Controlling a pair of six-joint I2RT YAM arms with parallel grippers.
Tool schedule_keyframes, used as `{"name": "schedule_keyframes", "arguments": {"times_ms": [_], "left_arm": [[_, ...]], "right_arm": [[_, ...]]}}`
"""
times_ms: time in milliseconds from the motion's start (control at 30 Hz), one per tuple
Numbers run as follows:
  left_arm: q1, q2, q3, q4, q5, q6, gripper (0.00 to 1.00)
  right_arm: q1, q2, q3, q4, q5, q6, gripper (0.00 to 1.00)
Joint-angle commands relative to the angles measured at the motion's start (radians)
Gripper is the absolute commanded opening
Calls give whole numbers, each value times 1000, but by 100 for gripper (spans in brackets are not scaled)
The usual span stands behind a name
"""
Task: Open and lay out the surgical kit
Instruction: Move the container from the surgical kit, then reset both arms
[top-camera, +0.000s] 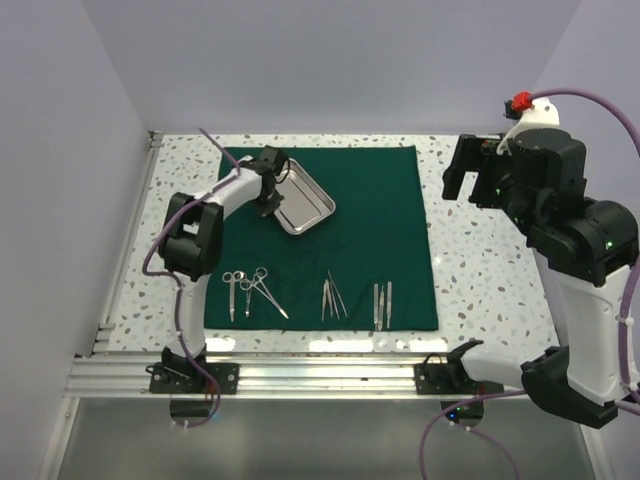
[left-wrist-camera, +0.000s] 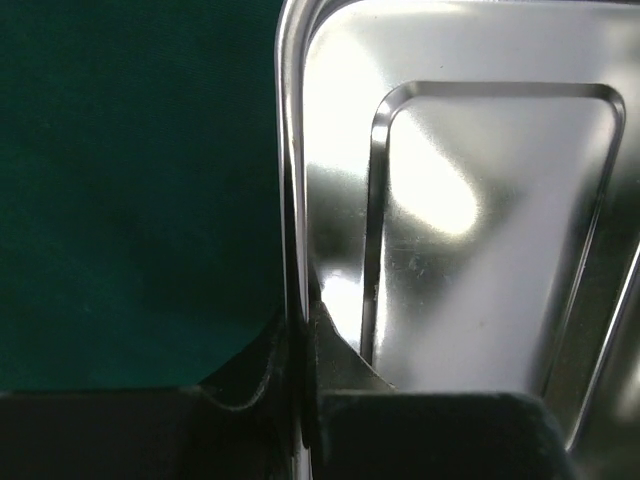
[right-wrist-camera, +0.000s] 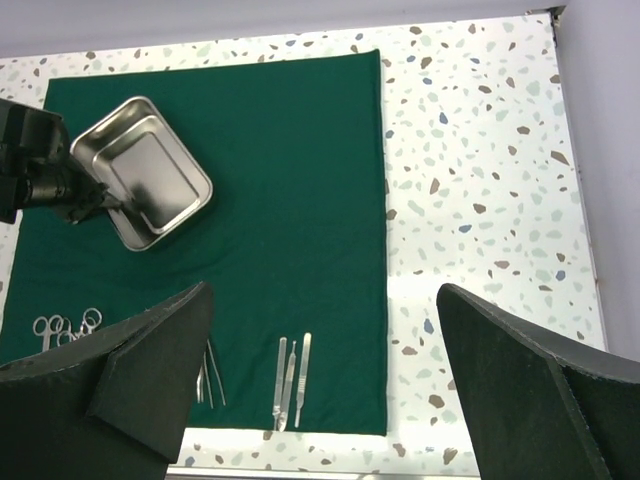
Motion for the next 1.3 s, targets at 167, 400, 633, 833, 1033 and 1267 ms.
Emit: {"name": "schedule_keyframes", "arguments": {"times_ms": [167,400,633,833,1033,1267], "left_arm": [[90,39,83,-111,-9,-262,0],[174,16,74,-52,-3,-290,0],[174,22,65,54,37,-310,54],[174,7,155,77,31,-259,100],[181,-80,164,62,40,-227,100],[182,-235,59,76,22,-160,100]], "right_arm": [[3,-40,0,36,31,-22,99],[3,-59,-21,37,38,-13,99],[3,-57,-55,46,27,-5,99],[3,-71,-77,43,41,-10,99],[2,-91,-115,59,51,-18,99],[3,-97,-109,83,51,-21,99]]}}
